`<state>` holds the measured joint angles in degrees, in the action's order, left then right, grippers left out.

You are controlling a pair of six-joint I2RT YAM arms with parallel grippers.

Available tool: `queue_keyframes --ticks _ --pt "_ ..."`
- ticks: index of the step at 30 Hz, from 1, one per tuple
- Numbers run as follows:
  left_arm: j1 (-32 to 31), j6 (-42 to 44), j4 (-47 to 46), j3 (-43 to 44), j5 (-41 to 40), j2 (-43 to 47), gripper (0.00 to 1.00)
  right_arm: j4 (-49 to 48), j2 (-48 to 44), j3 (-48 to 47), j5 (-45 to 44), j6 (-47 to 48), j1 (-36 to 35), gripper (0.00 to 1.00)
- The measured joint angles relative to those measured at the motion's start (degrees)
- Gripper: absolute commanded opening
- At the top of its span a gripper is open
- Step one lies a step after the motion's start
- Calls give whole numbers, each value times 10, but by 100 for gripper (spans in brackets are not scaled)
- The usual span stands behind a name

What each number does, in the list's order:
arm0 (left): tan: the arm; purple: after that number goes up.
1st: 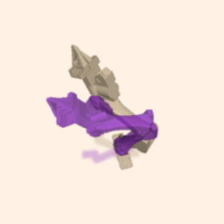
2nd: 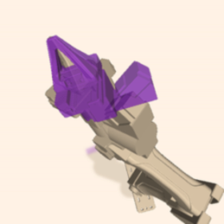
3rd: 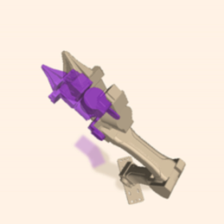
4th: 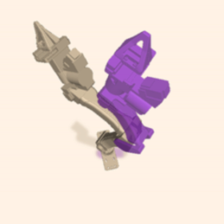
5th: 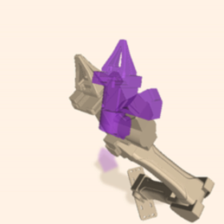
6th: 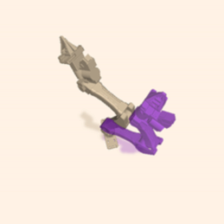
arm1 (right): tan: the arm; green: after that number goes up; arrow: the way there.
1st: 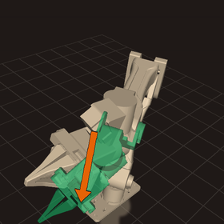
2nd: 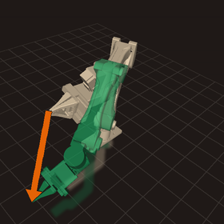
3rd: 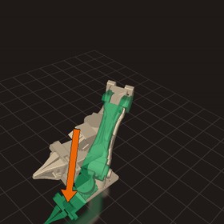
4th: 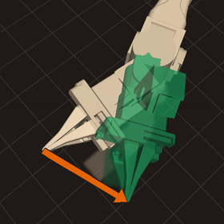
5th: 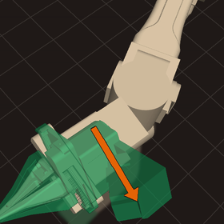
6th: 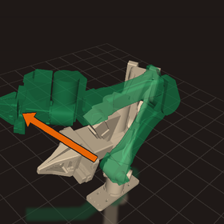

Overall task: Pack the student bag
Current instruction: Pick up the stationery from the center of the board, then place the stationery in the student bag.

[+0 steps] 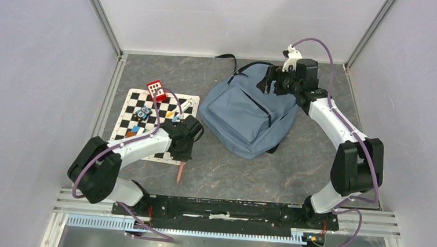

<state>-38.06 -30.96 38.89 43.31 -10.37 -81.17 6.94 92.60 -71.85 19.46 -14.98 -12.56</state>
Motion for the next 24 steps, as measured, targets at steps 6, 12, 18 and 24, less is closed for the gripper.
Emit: queue_keyframes --ticks 6,12,18,24 --pt "0 -12 3 87 -11 40 2 4 -16 0 7 3 0 87" --pt "1 -17 -40 270 -27 24 2 8 -36 0 45 2 -6 78" --pt "12 -67 -136 407 24 -61 2 -23 -55 7 100 -5 -54 79" --pt "19 -134 -183 423 93 -108 2 -79 -81 19 139 -30 -119 71"
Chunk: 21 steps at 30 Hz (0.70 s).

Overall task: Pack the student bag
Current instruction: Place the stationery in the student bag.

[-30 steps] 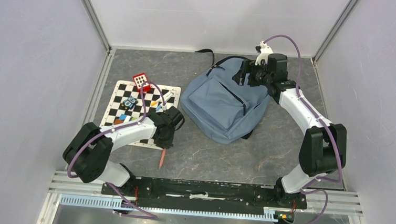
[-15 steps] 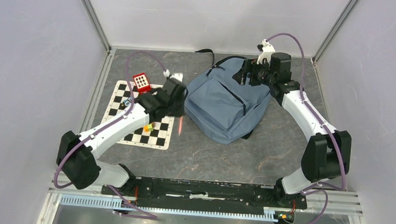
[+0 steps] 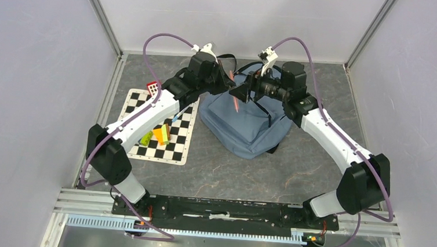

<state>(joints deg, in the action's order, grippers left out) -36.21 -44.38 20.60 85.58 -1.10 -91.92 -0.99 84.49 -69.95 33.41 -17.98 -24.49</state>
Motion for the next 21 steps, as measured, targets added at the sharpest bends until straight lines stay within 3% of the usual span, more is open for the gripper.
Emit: queue_keyframes --ticks 6,16,21 --pt "5 -42 -37 -24 22 14 2 -16 -2 5 -1 -8 -17 62" --pt "9 -83 -75 -54 48 40 2 1 6 4 -24 13 -21 37" --pt "9 -86 -77 -61 48 46 6 19 10 3 -40 23 -26 3"
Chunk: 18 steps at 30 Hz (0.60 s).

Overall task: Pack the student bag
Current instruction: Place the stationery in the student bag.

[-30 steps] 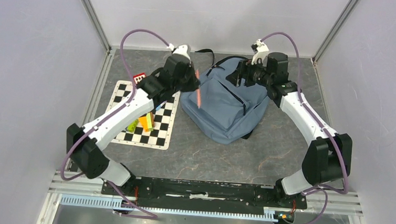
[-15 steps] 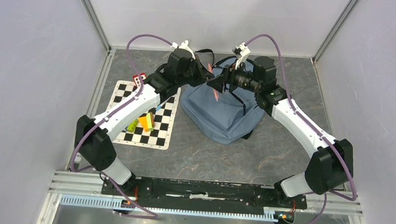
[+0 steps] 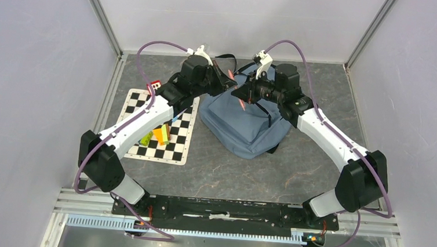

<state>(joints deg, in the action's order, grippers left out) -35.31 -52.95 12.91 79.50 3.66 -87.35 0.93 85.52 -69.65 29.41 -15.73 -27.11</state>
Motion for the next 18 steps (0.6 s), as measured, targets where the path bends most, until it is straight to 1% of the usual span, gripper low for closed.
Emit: queue_keyframes --ticks 1,2,4,6,7,8,10,14,18 --pt "0 0 0 -1 0 0 15 3 0 0 -7 1 -1 0" --pt "0 0 -1 -2 1 0 31 8 0 -1 -12 3 -1 0" --pt "0 2 -1 -2 2 0 60 20 0 -6 -25 6 -2 0" --pt "1 7 -6 -2 12 0 82 31 0 -11 -48 12 -1 0" --pt "1 10 -11 -2 14 0 89 37 0 -12 -60 16 2 0" --pt "1 17 -11 -2 14 0 94 41 0 -12 -68 20 6 0" --pt "1 30 -7 -2 14 0 99 46 2 -13 -81 26 17 0" --pt "1 63 26 11 10 -6 100 53 19 -18 -94 42 54 0" --pt "1 102 71 50 8 -45 100 75 40 -20 -119 70 84 0"
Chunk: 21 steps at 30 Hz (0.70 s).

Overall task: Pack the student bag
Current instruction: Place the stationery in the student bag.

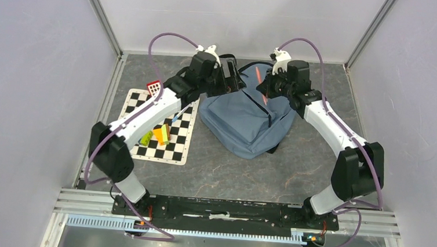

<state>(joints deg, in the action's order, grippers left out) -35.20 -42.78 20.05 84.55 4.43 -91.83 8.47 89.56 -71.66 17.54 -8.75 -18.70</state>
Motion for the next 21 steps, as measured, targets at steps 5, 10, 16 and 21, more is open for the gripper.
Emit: queue_keyframes --ticks 5,10,16,21 --pt "0 44 59 64 -2 -90 100 24 13 -1 -40 35 12 0" --pt "-10 98 103 125 -13 -180 100 33 14 -1 -67 42 27 0" --pt "-18 107 184 301 -25 -299 100 33 14 -1 -111 46 47 0" --pt "-18 89 242 408 -13 -371 100 35 14 -3 -137 61 49 0"
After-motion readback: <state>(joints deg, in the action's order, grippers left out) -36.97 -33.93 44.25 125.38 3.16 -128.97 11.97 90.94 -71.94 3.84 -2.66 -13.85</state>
